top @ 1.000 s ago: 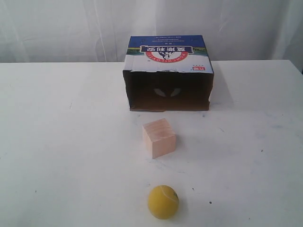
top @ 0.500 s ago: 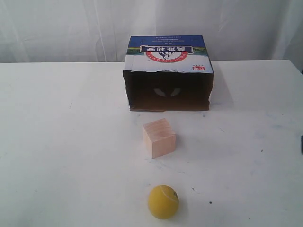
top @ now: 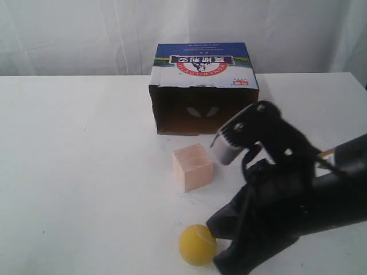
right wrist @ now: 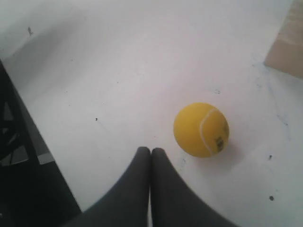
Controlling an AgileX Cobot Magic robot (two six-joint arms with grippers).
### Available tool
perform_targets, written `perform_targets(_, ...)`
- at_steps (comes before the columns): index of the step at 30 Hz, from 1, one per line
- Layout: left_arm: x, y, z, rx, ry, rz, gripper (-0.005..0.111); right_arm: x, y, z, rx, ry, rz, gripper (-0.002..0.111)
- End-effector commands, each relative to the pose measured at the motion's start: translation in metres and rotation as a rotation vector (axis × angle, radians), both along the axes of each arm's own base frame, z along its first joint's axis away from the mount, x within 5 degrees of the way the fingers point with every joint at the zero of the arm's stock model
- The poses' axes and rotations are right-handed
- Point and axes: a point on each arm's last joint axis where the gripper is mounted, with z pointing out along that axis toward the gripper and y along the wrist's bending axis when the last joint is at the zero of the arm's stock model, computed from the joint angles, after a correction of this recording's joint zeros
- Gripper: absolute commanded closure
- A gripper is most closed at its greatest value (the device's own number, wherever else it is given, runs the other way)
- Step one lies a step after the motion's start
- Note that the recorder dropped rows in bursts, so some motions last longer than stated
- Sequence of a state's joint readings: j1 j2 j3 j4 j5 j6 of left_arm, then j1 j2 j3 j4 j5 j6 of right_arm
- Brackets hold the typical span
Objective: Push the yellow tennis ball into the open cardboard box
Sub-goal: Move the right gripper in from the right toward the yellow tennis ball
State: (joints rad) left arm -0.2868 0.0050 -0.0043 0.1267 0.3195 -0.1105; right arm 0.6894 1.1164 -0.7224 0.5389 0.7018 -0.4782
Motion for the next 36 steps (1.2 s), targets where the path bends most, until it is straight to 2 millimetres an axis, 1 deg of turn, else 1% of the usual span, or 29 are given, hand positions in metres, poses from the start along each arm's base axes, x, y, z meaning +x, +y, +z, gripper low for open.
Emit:
perform_targets(1, -0.001, 0.000, -0.003, 0.007, 0.015, -0.005, 0.107, 0.006, 0.024, -0.017, -0.018, -0.008, 0.034, 0.108)
perform_targets(3, -0.001, 0.000, -0.003, 0.007, 0.015, -0.005, 0.107, 0.010, 0.035, -0.026, -0.028, -0.014, 0.037, 0.108)
perform_targets(5, -0.001, 0.000, -0.003, 0.007, 0.015, -0.005, 0.107, 0.014, 0.041, -0.035, -0.049, 0.001, 0.037, 0.108)
perform_targets(11, -0.001, 0.000, -0.003, 0.007, 0.015, -0.005, 0.107, 0.025, 0.047, -0.054, -0.098, 0.002, 0.027, 0.108)
perform_targets(17, -0.001, 0.000, -0.003, 0.007, 0.015, -0.005, 0.107, 0.030, 0.049, -0.061, -0.121, -0.019, 0.022, 0.108)
perform_targets(29, -0.001, 0.000, -0.003, 0.007, 0.015, -0.005, 0.107, 0.038, 0.054, -0.081, -0.160, 0.001, 0.002, 0.108)
perform_targets(33, -0.001, 0.000, -0.003, 0.007, 0.015, -0.005, 0.107, 0.039, 0.053, -0.081, -0.167, 0.013, -0.036, 0.108)
perform_targets(36, -0.001, 0.000, -0.003, 0.007, 0.015, -0.005, 0.107, 0.039, 0.048, -0.085, -0.195, 0.018, -0.064, 0.108)
